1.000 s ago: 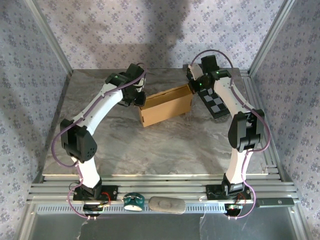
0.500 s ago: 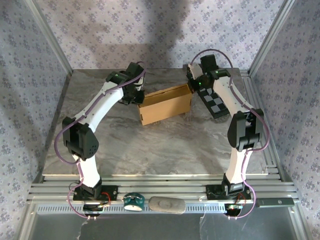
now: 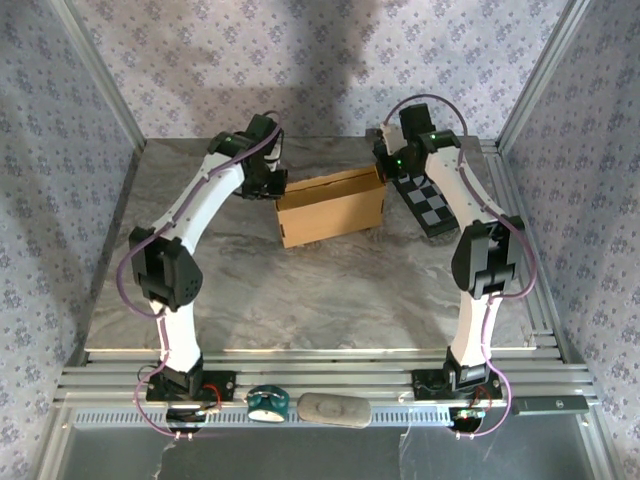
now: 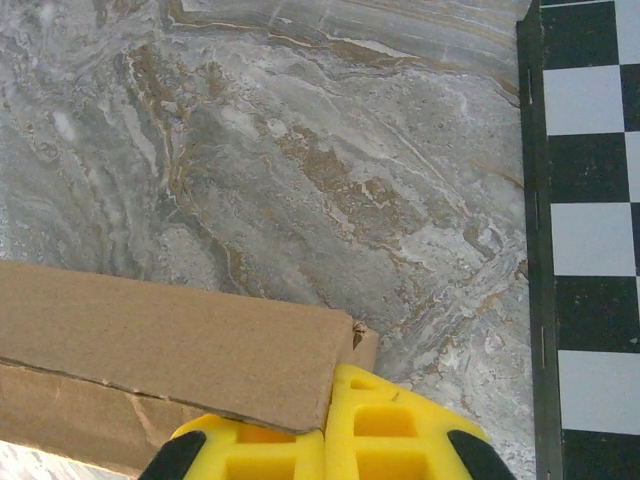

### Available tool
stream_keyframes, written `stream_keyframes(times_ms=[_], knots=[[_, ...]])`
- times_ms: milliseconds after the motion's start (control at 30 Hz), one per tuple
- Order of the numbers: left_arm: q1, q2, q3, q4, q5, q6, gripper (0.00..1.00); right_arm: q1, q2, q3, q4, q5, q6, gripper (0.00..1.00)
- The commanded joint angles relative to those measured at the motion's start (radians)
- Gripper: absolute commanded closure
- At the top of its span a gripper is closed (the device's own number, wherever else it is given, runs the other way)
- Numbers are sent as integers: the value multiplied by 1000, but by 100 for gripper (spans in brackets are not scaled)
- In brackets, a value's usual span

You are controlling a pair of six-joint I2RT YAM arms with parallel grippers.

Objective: Fold the paper box

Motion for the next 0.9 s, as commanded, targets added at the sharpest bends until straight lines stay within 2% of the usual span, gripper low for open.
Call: stream_keyframes(times_ms=[0,400,867], knots=[[0,39,85,-75,73,-39,96,23,19,47,-65,-7,66,100],[4,75,174,-145,119,-82,97,57,-3,45,-88,31,111,100],[12,87,198,-166,146,-100,97,76,-53,22,-151,63,150,100]])
